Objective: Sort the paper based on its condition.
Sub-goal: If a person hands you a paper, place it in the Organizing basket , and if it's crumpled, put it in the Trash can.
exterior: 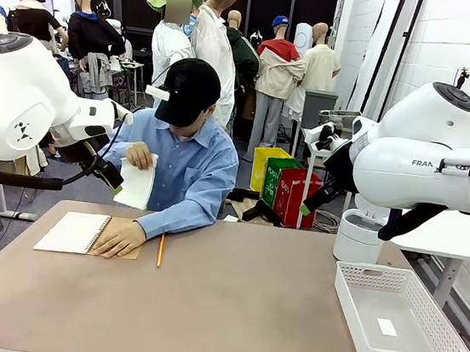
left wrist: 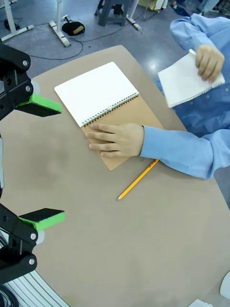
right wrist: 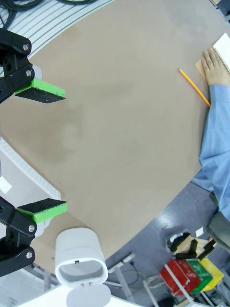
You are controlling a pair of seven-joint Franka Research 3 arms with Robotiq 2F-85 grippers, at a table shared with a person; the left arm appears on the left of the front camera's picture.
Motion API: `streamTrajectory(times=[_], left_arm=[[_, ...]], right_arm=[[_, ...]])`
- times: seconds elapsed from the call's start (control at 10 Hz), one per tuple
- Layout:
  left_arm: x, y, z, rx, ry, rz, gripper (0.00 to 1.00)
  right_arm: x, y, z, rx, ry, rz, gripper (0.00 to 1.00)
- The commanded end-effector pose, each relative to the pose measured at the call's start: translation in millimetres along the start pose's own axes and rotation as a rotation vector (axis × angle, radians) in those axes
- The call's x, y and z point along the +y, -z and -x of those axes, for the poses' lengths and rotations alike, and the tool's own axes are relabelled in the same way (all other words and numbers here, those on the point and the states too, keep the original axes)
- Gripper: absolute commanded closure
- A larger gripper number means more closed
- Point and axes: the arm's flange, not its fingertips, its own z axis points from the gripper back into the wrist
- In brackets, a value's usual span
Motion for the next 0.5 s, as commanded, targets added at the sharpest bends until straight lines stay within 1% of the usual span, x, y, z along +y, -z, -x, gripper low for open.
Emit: streamTrajectory(times=[0.0,0.4], left_arm=[[0.4,-0.1,0.1,-0.001,-0.002,0.003,0.00],[0.4,-0.1,0.1,-0.001,-0.002,0.003,0.00]], right_arm=[[-0.3,0.8,0.2,0.002,0.000,0.000,0.00],[-0.3,0.8,0.2,0.002,0.000,0.000,0.00]])
